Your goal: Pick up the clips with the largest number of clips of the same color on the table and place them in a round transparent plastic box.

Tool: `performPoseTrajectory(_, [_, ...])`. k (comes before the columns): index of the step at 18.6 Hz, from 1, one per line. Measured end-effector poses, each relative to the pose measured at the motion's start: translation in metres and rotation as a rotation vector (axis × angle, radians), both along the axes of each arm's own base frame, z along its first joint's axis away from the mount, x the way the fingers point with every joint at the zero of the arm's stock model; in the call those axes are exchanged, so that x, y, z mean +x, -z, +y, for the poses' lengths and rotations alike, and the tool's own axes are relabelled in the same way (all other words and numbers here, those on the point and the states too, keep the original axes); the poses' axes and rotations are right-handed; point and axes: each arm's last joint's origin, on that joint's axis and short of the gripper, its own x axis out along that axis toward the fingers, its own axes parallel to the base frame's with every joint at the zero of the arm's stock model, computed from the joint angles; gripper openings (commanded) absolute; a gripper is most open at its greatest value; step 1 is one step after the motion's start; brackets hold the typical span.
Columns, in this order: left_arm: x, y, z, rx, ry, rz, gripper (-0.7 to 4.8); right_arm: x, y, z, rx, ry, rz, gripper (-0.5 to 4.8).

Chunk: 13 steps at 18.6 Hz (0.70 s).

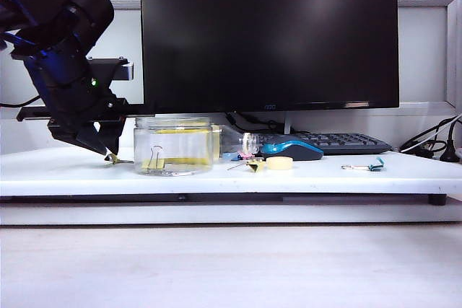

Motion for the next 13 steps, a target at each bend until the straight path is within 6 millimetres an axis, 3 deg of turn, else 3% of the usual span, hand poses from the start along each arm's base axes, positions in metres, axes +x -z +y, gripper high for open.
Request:
performPoseTrajectory(3, [0.0,-0.0001,0.0,-0.001,0.001,-0.001,0.46,0.0,0.0,0.0,0.0,0.0,0.0,0.3])
performPoseTrajectory(13, [0.0005,-0.0006,-0.0004,-0.017,-0.002,-0.007,0.42,0.0,0.0,0.0,-0.014,-0.001,-0.006,0.3])
